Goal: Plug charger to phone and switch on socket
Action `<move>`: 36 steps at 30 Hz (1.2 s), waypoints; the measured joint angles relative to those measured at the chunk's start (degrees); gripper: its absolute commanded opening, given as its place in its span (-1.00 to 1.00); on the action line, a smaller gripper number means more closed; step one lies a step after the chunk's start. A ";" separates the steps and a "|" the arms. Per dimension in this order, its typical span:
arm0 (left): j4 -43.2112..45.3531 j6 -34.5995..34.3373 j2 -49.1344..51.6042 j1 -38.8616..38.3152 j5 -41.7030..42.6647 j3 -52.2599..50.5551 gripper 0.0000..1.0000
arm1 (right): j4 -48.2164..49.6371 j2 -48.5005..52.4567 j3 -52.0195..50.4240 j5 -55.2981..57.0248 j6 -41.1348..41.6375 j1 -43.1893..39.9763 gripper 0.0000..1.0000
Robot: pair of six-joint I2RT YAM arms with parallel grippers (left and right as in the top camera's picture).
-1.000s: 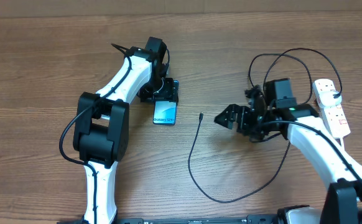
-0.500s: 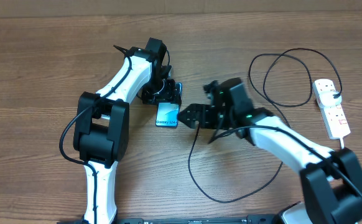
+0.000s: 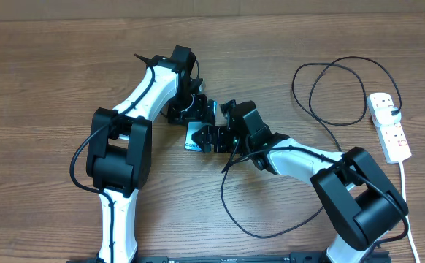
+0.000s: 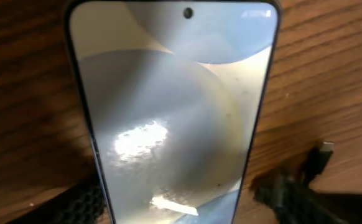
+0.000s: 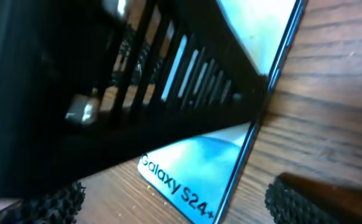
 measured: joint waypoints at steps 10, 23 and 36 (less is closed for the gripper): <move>1.11 -5.73 -0.07 -0.52 -0.68 0.04 0.82 | -6.78 -0.46 1.66 1.16 2.56 -2.14 1.00; 2.23 -10.64 -0.15 -3.67 -10.19 -0.11 0.54 | -12.09 -1.64 2.23 -5.77 5.18 -12.28 1.00; 3.85 -10.80 -0.02 -6.12 -18.73 -0.35 0.60 | -11.34 -1.40 2.01 -7.04 3.54 -11.58 1.00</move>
